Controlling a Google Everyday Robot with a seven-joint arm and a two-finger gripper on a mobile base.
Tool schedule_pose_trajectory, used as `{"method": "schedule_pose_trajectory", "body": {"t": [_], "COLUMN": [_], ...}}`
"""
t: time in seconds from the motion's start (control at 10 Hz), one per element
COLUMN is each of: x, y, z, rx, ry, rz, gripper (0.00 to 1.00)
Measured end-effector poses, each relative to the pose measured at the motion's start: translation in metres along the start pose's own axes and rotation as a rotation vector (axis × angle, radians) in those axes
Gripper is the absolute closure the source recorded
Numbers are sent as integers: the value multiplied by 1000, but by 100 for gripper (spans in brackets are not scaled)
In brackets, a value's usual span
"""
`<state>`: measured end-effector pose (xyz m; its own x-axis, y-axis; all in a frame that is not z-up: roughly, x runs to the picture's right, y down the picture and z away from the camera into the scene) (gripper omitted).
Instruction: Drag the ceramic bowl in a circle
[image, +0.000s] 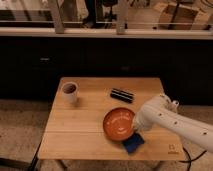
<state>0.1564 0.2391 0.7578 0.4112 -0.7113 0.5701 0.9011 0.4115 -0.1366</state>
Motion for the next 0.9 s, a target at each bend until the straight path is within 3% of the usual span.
{"method": "schedule_pose_trajectory", "body": {"t": [0.2, 0.5, 0.9], "x": [-20, -25, 10], "y": [-23, -73, -137], "z": [7, 24, 43], "rx": [7, 41, 85], "ry": [-26, -61, -108], "rz": [-55, -153, -254], "gripper": [100, 100, 100]}}
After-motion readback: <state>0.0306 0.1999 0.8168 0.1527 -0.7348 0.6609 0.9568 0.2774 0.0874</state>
